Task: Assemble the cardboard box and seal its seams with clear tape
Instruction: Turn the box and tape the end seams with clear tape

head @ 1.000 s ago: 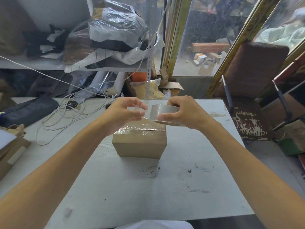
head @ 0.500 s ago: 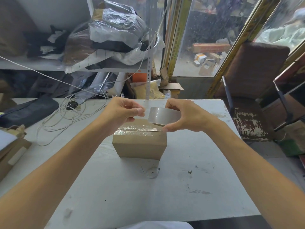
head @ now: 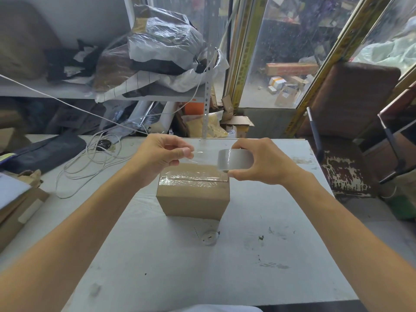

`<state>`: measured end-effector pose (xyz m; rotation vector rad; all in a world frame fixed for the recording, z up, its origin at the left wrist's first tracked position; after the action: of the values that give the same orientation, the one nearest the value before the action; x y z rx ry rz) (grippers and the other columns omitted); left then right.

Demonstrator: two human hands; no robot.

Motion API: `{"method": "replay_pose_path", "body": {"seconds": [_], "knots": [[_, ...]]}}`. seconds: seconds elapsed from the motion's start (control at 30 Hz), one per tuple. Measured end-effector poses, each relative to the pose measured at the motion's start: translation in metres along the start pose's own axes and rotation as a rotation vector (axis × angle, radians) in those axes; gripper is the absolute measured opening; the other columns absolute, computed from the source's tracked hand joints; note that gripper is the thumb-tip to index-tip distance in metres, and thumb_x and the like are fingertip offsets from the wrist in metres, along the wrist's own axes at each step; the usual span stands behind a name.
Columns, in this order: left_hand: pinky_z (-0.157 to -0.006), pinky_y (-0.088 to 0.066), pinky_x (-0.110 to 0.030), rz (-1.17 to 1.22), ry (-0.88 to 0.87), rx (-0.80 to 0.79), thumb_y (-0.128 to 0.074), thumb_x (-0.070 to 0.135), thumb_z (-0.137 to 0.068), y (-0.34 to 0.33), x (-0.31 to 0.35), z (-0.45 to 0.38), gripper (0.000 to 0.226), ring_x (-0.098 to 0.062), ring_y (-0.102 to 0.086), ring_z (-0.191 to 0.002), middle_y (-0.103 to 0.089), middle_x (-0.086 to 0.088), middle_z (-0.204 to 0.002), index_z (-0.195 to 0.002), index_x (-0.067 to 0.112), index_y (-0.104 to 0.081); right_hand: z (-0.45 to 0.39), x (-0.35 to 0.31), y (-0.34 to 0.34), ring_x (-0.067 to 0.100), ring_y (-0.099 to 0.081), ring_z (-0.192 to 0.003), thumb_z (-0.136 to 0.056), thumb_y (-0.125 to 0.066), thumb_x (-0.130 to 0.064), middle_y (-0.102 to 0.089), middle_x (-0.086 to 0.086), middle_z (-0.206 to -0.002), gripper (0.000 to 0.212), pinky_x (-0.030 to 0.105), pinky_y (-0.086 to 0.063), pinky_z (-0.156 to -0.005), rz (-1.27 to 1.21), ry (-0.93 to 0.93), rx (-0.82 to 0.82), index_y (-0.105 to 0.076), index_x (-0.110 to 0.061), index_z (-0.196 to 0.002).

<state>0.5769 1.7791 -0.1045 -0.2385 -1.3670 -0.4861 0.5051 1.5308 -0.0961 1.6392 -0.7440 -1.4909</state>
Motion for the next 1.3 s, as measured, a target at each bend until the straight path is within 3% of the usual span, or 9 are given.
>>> {"method": "replay_pose_path", "body": {"seconds": [0.13,0.3,0.4,0.5,0.63,0.83,0.97,1.17,1.3], "knots": [[-0.080,-0.052,-0.027,-0.036,-0.081,-0.016,-0.082,0.011,-0.072,0.000,-0.003,0.001,0.020,-0.014,-0.069,-0.083,-0.075,-0.003,-0.084,-0.089,0.019,-0.076,0.000,-0.001,0.000,0.017,-0.060,-0.095,-0.072,-0.083,-0.045,-0.060,-0.004,-0.113,0.061,0.017,-0.053,-0.072,0.017,0.012,0.046,-0.053,-0.030,-0.123],[-0.094,-0.052,-0.029,-0.045,-0.204,-0.094,-0.072,0.000,-0.084,0.005,-0.006,0.001,0.054,-0.017,-0.069,-0.088,-0.071,-0.023,-0.089,-0.122,0.038,-0.065,-0.003,-0.004,0.002,0.017,-0.060,-0.099,-0.071,-0.082,-0.052,-0.065,-0.005,-0.113,0.055,0.027,-0.055,-0.078,-0.005,0.021,0.058,-0.059,-0.034,-0.117],[-0.090,-0.053,-0.026,-0.152,-0.342,-0.085,-0.065,0.000,-0.091,0.012,-0.010,0.003,0.042,-0.015,-0.070,-0.092,-0.075,-0.005,-0.089,-0.113,0.035,-0.071,-0.004,-0.009,0.002,0.017,-0.061,-0.099,-0.069,-0.082,-0.055,-0.065,-0.006,-0.111,0.054,0.033,-0.056,-0.081,-0.004,-0.009,0.050,-0.060,-0.037,-0.116],[-0.073,-0.048,-0.014,-0.105,-0.404,-0.085,-0.060,-0.009,-0.090,0.020,-0.014,0.004,0.032,-0.005,-0.067,-0.080,-0.076,0.005,-0.084,-0.103,0.015,-0.076,-0.005,-0.020,0.001,0.016,-0.058,-0.099,-0.070,-0.082,-0.053,-0.063,-0.007,-0.113,0.054,0.026,-0.055,-0.078,-0.007,-0.017,0.036,-0.057,-0.039,-0.116],[-0.060,-0.044,-0.018,-0.025,-0.342,-0.079,-0.058,-0.015,-0.089,0.036,-0.024,0.004,0.032,-0.006,-0.061,-0.070,-0.074,-0.006,-0.083,-0.108,0.006,-0.072,-0.011,-0.039,-0.006,0.012,-0.056,-0.103,-0.072,-0.080,-0.052,-0.063,-0.009,-0.118,0.056,0.025,-0.050,-0.083,0.039,-0.006,0.013,-0.060,-0.032,-0.120],[-0.062,-0.047,-0.013,0.083,-0.179,-0.114,-0.071,-0.006,-0.082,0.051,-0.046,0.006,0.022,-0.008,-0.066,-0.073,-0.074,-0.003,-0.078,-0.101,0.005,-0.074,-0.017,-0.053,-0.019,0.012,-0.055,-0.102,-0.072,-0.076,-0.057,-0.064,-0.009,-0.117,0.059,0.020,-0.045,-0.081,0.159,-0.018,-0.048,-0.061,-0.033,-0.124],[-0.059,-0.041,-0.020,0.171,-0.062,-0.157,-0.078,0.003,-0.077,0.059,-0.059,0.007,0.019,-0.012,-0.052,-0.066,-0.064,-0.002,-0.072,-0.095,0.008,-0.077,-0.010,-0.060,-0.032,0.013,-0.058,-0.100,-0.070,-0.074,-0.063,-0.066,-0.010,-0.113,0.060,0.033,-0.052,-0.083,0.161,-0.044,-0.059,-0.062,-0.035,-0.122],[-0.062,-0.041,-0.020,0.185,-0.007,-0.251,-0.080,0.010,-0.072,0.064,-0.060,0.013,0.024,-0.012,-0.052,-0.069,-0.059,0.001,-0.070,-0.096,0.011,-0.078,0.002,-0.064,-0.039,0.009,-0.059,-0.097,-0.071,-0.075,-0.061,-0.069,-0.013,-0.111,0.060,0.030,-0.053,-0.081,0.147,-0.088,-0.057,-0.063,-0.036,-0.123],[-0.060,-0.042,-0.018,0.168,-0.052,-0.285,-0.070,-0.008,-0.082,0.072,-0.054,0.018,0.029,-0.012,-0.055,-0.071,-0.072,-0.013,-0.087,-0.096,0.016,-0.080,0.009,-0.063,-0.035,0.009,-0.061,-0.097,-0.070,-0.074,-0.062,-0.069,-0.013,-0.113,0.062,0.032,-0.054,-0.082,0.145,-0.117,-0.048,-0.063,-0.037,-0.125]]}}
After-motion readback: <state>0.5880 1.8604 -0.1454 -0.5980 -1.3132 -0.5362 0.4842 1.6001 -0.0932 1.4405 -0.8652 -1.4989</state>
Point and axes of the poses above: each hand's wrist, its own z-axis away from the middle knuckle, its own y-axis out of the back of the hand, x = y × z, the point moved 2 cm from there along -z, towards the middle knuckle
